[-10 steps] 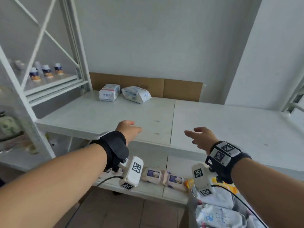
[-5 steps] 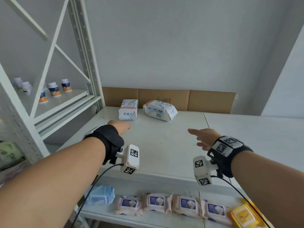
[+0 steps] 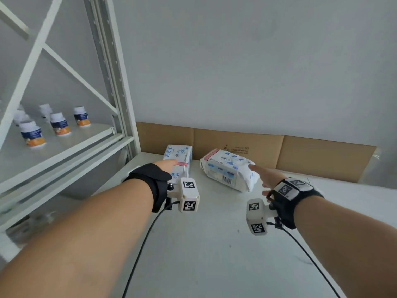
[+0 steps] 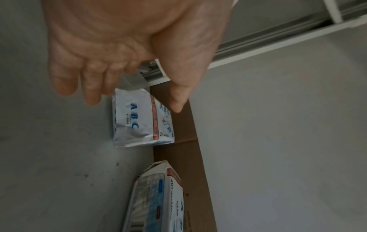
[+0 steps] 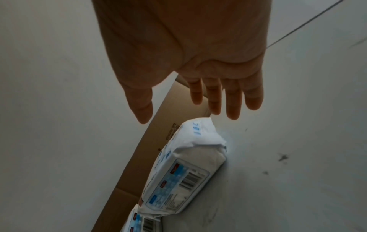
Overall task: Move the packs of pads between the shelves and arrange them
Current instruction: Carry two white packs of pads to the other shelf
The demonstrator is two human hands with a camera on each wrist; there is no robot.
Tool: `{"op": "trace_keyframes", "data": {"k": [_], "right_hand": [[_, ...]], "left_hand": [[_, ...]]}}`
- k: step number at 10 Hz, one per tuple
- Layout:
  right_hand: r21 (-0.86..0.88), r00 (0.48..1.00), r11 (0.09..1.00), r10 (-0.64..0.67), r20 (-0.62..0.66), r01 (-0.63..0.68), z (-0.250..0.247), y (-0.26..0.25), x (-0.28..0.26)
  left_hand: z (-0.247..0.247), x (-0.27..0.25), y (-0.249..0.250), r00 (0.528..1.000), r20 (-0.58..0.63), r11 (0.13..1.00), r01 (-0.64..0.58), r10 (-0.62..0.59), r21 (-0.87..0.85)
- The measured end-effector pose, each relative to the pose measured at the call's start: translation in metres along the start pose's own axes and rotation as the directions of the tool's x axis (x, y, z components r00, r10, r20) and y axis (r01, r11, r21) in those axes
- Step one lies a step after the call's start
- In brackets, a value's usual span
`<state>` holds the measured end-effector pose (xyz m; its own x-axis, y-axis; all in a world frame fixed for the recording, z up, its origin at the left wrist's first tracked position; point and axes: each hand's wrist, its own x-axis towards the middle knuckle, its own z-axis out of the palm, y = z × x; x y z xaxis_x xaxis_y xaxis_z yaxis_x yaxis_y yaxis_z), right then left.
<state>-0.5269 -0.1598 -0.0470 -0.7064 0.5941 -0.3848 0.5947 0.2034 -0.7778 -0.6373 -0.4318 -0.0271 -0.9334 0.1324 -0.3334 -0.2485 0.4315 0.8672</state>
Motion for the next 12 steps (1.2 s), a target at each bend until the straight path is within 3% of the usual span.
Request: {"op": "trace_keyframes", "data": {"k": [2, 3, 4, 6, 8, 9, 11, 12], "right_hand": [[-0.004, 0.999, 1.000, 0.001, 0.041, -0.001, 0.022, -0.013, 0.058], [0.095, 0.993, 0.994, 0.046, 0.112, -0.057, 0.028, -0.017, 0.075], [0.146, 0.978, 0.981, 0.099, 0.184, -0.127, 0.035, -0.020, 0.078], [0.135, 0.997, 0.989, 0.052, 0.061, -0.060, 0.047, -0.022, 0.093], [0.200, 0.980, 0.964, 0.154, 0.127, -0.177, 0.045, -0.031, 0.097], [0.289, 0.967, 0.936, 0.144, 0.208, -0.202, 0.046, -0.030, 0.096], [0.283, 0.961, 0.941, 0.114, 0.253, -0.187, 0.049, -0.032, 0.085], [0.312, 0.963, 0.930, 0.119, 0.243, -0.194, 0.052, -0.032, 0.076]], "left_hand": [[0.017, 0.045, 0.006, 0.998, 0.043, 0.978, 0.045, -0.037, -0.206], [0.020, 0.072, 0.002, 0.992, 0.084, 0.904, 0.121, -0.094, -0.411], [0.024, 0.086, 0.004, 0.988, 0.080, 0.882, 0.157, -0.135, -0.445], [0.026, 0.110, -0.004, 0.991, 0.064, 0.893, 0.130, -0.113, -0.430], [0.027, 0.116, -0.017, 0.989, 0.074, 0.832, 0.146, -0.126, -0.535], [0.023, 0.118, -0.015, 0.994, 0.096, 0.856, 0.089, -0.046, -0.509], [0.019, 0.114, -0.020, 0.990, 0.142, 0.844, 0.098, -0.027, -0.527], [0.016, 0.110, -0.018, 0.978, 0.205, 0.887, 0.134, -0.046, -0.442]]}}
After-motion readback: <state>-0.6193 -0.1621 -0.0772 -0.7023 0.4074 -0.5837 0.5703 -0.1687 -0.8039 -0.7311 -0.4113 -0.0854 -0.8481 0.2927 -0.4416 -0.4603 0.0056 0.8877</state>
